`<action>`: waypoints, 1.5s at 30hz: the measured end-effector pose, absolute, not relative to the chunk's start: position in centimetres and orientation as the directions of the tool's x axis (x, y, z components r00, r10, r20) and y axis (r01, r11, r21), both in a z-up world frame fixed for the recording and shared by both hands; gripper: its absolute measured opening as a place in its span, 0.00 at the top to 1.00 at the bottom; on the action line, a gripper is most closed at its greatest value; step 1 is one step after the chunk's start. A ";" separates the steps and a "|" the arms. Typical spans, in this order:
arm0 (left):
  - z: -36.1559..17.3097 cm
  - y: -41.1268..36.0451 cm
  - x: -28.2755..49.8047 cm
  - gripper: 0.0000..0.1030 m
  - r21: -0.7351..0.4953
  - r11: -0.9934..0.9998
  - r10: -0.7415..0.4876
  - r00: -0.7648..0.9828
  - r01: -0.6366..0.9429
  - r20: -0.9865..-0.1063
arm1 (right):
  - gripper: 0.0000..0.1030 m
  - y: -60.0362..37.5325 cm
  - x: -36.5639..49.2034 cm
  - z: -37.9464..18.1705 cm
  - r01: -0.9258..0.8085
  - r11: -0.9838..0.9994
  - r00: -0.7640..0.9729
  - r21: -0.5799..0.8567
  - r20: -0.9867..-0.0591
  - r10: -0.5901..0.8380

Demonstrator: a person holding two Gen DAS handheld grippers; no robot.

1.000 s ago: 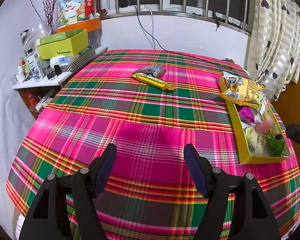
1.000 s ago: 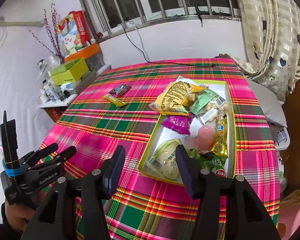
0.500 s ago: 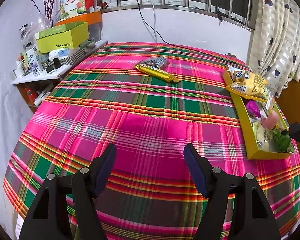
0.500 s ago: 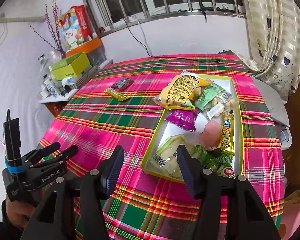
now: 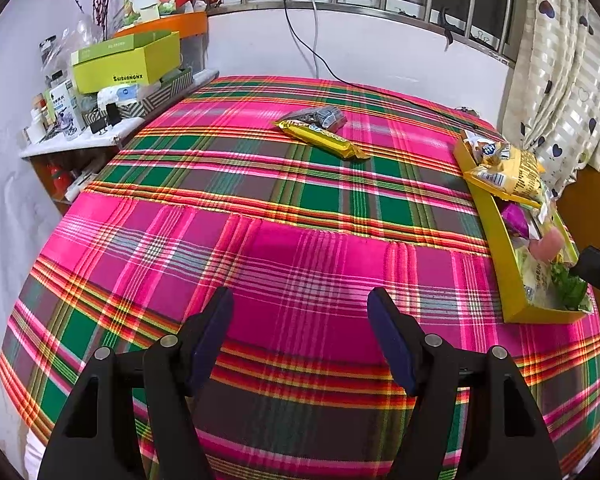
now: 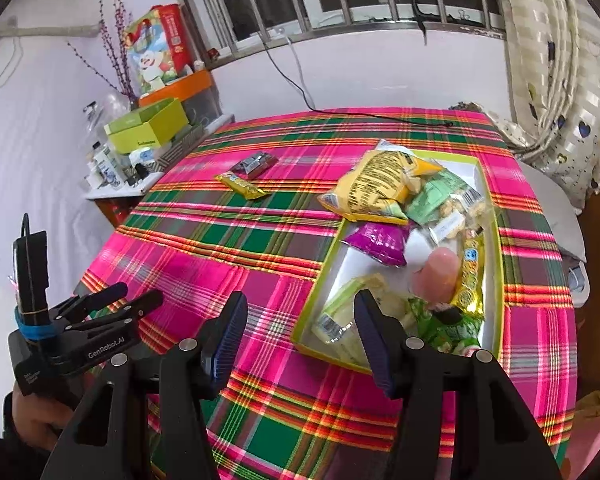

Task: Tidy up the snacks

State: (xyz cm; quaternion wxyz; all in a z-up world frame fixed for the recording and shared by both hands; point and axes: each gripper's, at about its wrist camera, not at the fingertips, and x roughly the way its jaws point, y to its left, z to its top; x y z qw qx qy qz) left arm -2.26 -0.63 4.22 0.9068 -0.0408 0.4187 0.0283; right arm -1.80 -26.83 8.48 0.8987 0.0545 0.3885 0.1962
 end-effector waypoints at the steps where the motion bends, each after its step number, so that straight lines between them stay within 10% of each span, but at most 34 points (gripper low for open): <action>1: 4.2 -0.4 -2.2 0.32 -0.062 0.994 0.008 0.646 -0.085 -0.763 | 0.47 -26.5 -1.6 8.6 -0.318 0.917 0.624 0.243 -0.675 0.395; 45: 3.0 11.6 2.6 0.32 -0.290 0.946 -0.141 0.623 -0.145 -0.769 | 0.47 -6.7 19.8 4.1 -0.570 0.819 0.440 0.066 -0.817 0.373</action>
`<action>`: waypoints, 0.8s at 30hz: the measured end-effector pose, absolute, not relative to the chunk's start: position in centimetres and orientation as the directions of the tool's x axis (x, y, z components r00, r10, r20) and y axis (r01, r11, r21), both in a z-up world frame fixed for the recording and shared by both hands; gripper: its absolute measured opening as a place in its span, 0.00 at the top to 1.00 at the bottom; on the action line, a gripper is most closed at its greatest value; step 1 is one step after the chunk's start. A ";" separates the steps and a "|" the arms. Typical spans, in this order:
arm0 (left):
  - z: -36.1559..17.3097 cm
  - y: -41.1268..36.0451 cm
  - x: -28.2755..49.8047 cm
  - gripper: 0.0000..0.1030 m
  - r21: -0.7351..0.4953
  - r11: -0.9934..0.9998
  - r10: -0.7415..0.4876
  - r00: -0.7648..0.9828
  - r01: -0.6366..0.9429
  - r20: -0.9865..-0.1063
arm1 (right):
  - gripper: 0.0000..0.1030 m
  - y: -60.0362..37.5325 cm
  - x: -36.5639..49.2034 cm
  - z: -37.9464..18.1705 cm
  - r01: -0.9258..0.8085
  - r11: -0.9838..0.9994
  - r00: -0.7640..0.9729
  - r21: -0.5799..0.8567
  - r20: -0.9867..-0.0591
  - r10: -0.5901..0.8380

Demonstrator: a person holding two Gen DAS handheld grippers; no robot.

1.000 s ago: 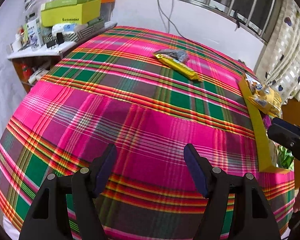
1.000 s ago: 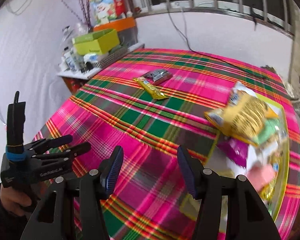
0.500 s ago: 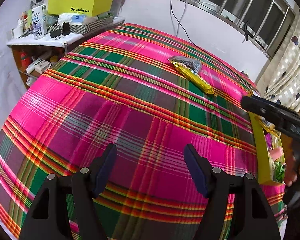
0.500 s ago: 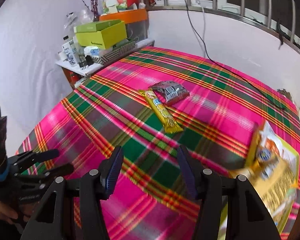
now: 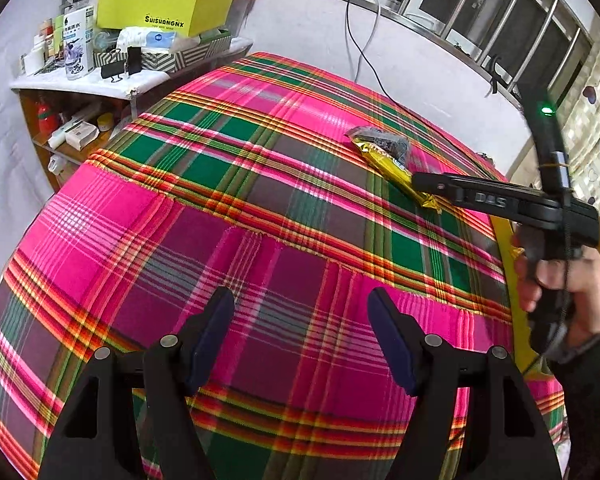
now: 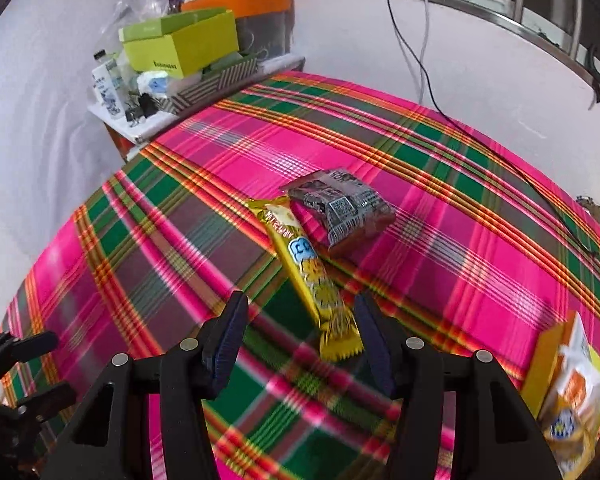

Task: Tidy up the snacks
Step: 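Move the right tool to the gold candy bar and close on it, then lift the gold bar with the right tool while the left tool grasps the dark snack packet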

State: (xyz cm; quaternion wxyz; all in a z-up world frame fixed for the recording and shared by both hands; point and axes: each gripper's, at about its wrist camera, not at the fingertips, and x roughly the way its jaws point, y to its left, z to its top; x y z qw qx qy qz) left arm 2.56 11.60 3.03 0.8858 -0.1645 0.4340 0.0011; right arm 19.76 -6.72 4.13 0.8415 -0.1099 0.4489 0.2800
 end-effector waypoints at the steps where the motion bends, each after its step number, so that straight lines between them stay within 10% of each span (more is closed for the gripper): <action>1: 3.0 11.7 2.7 0.32 -0.292 0.946 -0.143 0.624 -0.143 -0.768 | 0.47 -6.3 20.1 3.7 -0.575 0.816 0.433 0.064 -0.822 0.370; 6: 3.0 12.1 3.3 0.32 -0.290 0.946 -0.141 0.619 -0.146 -0.772 | 0.47 -5.4 21.7 1.7 -0.570 0.818 0.399 0.078 -0.844 0.359; 12: 3.0 12.5 4.3 0.32 -0.286 0.946 -0.136 0.612 -0.154 -0.779 | 0.79 -5.8 21.6 1.7 -0.553 0.828 0.402 0.091 -0.842 0.361; 24: 3.5 11.6 7.1 0.32 -0.350 0.931 -0.223 0.591 -0.108 -0.776 | 0.80 -10.0 17.2 5.9 -0.526 0.831 0.453 0.183 -0.766 0.456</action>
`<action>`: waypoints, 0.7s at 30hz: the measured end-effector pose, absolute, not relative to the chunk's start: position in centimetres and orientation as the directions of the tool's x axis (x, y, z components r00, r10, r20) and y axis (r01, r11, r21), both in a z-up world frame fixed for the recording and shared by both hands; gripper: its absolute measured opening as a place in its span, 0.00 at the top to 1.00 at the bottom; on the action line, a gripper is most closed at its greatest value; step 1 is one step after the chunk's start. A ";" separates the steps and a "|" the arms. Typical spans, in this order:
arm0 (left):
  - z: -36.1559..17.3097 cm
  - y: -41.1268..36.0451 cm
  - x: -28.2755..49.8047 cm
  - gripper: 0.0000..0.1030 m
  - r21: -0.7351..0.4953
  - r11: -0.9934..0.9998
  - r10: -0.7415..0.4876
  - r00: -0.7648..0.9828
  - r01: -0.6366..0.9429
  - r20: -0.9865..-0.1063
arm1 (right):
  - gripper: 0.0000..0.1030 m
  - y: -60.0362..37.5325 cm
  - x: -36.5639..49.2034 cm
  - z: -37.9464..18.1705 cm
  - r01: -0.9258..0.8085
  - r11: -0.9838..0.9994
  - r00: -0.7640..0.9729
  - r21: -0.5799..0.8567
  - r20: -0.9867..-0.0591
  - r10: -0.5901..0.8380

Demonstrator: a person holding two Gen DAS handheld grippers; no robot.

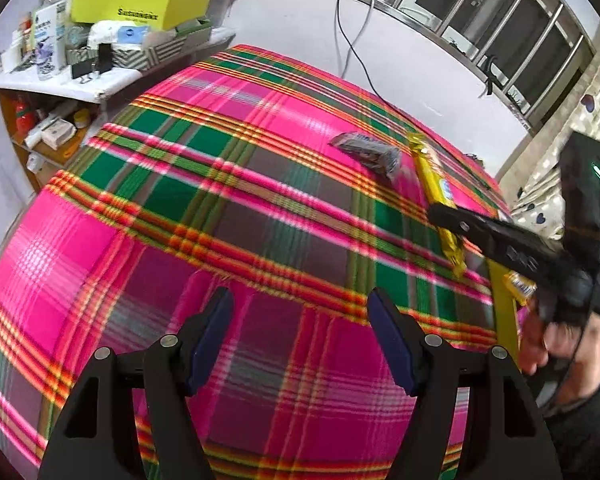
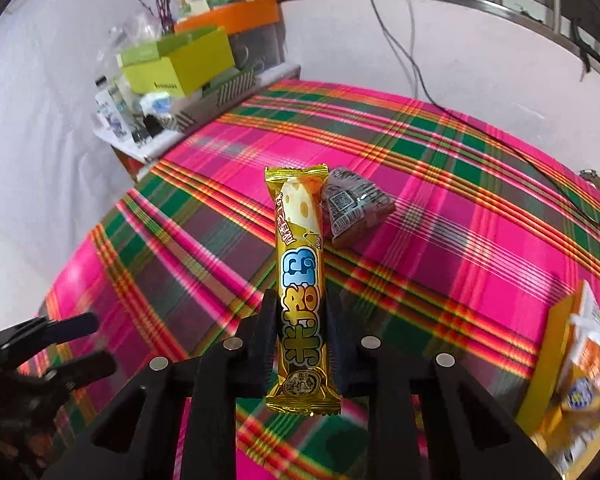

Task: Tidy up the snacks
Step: 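Lift the gold bar with the right tool while the left tool grasps the dark snack packet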

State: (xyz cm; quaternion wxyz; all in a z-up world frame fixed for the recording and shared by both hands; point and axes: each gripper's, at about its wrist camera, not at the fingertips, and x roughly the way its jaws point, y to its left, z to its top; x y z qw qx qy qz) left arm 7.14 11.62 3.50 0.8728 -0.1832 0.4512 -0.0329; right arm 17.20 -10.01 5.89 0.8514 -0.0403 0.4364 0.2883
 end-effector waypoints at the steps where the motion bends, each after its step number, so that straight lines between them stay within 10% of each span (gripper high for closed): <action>1: 3.6 11.5 7.5 0.32 -0.348 0.932 -0.223 0.592 -0.105 -0.775 | 0.80 -10.5 16.8 6.2 -0.524 0.832 0.459 0.185 -0.761 0.458; 21: 3.3 2.3 22.2 0.32 -0.281 0.952 -0.158 0.597 -0.119 -0.787 | 0.80 -19.3 13.9 8.4 -0.437 0.865 0.535 0.248 -0.701 0.471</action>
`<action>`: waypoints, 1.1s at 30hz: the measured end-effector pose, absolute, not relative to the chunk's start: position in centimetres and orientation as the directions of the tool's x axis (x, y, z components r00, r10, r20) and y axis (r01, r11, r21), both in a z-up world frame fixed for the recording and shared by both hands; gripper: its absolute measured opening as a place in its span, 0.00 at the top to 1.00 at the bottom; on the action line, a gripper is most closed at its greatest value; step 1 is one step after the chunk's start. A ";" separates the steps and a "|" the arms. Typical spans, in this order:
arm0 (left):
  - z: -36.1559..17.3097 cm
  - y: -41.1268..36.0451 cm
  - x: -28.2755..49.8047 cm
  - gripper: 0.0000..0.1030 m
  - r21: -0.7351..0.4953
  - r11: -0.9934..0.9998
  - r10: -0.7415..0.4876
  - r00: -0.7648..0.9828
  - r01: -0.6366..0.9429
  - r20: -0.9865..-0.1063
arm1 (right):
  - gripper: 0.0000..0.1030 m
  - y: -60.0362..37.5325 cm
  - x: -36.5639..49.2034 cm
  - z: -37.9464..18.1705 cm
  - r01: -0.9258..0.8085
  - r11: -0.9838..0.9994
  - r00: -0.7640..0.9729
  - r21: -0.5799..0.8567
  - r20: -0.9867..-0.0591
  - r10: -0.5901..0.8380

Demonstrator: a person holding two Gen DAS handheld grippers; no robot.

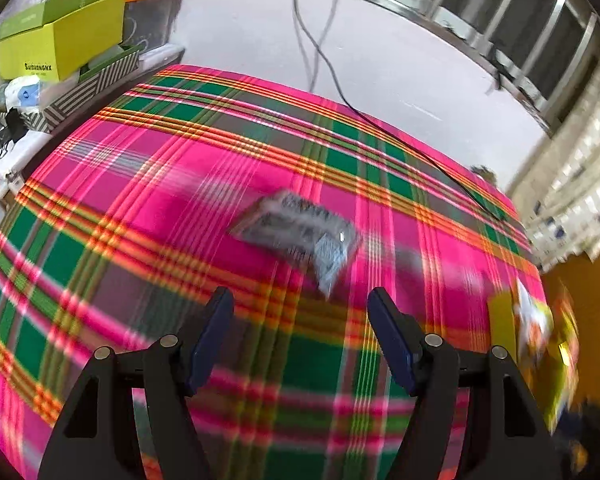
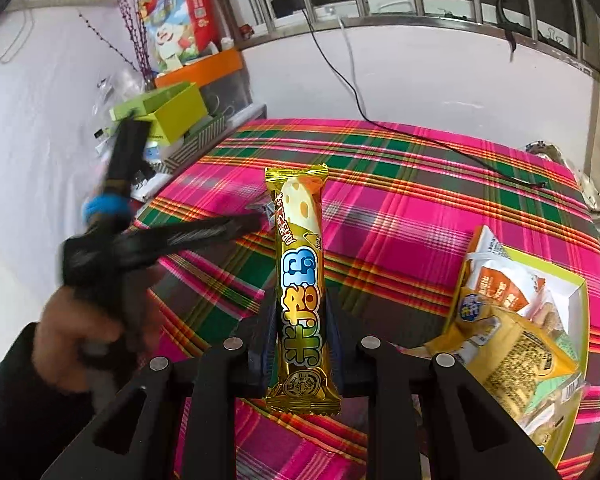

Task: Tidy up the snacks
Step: 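Lift the gold bar with the right tool while the left tool grasps the dark snack packet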

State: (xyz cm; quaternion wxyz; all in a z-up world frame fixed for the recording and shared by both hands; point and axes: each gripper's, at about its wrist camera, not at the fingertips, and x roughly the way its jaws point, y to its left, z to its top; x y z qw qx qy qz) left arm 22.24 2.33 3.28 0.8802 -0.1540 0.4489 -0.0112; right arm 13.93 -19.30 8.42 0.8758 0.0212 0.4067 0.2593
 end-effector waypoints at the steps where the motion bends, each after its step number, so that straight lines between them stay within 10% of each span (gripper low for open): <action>1: 3.2 2.0 22.8 0.32 -0.284 0.950 -0.153 0.599 -0.130 -0.786 | 0.80 -19.6 13.9 8.4 -0.435 0.865 0.536 0.251 -0.700 0.472; 33: 1.5 2.7 27.0 0.21 -0.031 0.939 0.188 0.586 -0.342 -0.788 | 0.80 -22.9 14.2 8.5 -0.413 0.861 0.557 0.296 -0.665 0.496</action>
